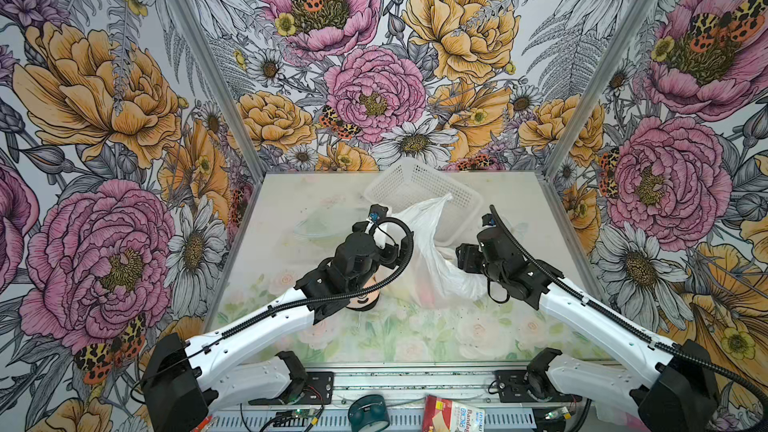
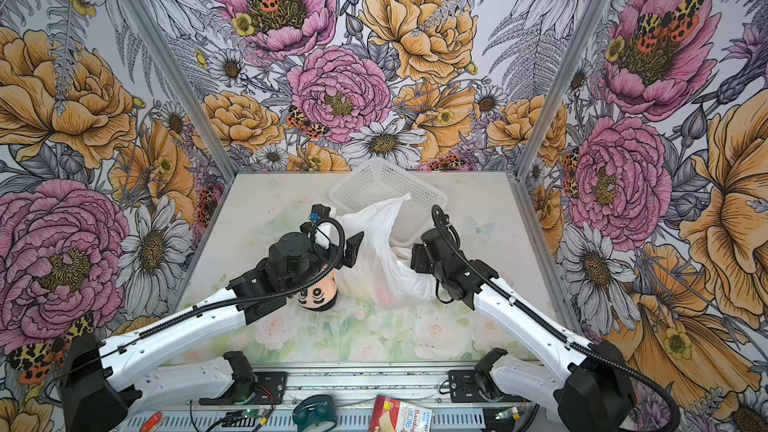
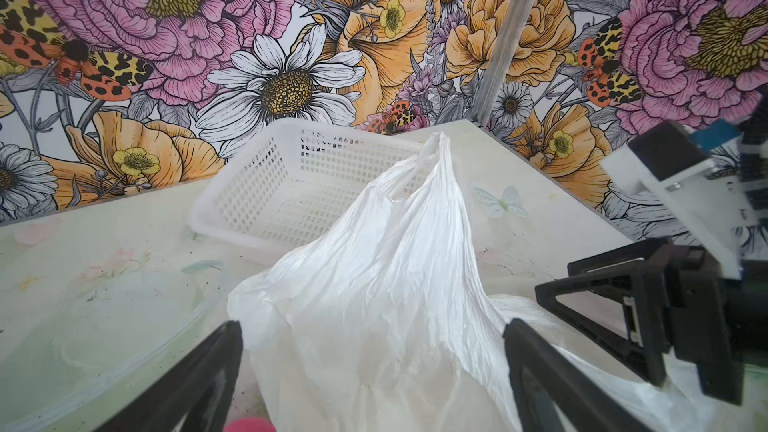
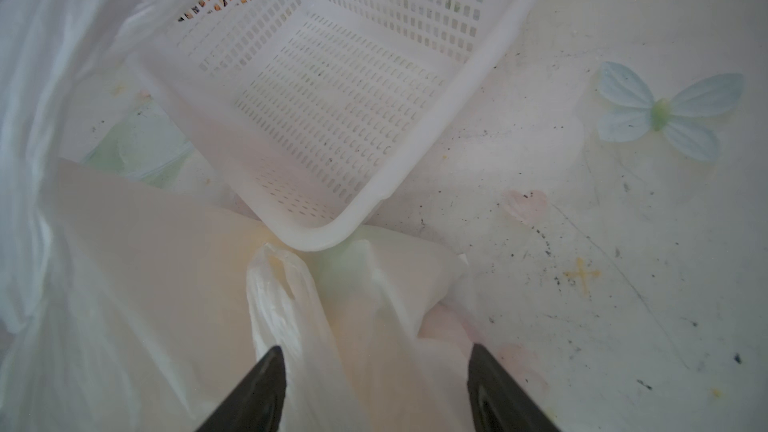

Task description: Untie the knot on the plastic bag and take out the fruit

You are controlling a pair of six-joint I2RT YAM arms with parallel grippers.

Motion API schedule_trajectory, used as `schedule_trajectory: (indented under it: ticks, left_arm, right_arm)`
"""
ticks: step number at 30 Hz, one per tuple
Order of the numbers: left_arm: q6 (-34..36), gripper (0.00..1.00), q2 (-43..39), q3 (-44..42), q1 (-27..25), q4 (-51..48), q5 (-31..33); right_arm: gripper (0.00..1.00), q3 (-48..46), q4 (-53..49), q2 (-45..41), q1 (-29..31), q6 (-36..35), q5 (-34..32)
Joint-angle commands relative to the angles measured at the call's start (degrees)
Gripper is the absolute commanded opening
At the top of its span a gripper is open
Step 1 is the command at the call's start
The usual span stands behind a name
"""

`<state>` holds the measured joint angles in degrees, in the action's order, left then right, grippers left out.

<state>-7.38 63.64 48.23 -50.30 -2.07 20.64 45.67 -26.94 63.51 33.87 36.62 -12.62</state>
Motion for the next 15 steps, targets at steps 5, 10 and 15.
schedule_trajectory:
  ticks: [5, 10, 15]
  left_arm:
    - [2.1, 0.99, 4.0, 4.9, -1.0, -4.9, -1.0]
    - [2.9, 0.99, 6.7, 7.4, -1.5, -7.3, -4.3]
    - [3.6, 0.99, 10.7, 11.2, -2.8, -10.8, -4.1]
  right_arm:
    - [0.11, -3.7, 2.6, -2.8, 5.3, 1.4, -5.3]
    - [0.00, -5.3, 5.2, -4.7, 11.2, 2.8, -7.6]
    - [0.00, -7.9, 8.1, -8.3, 20.6, 4.5, -13.9]
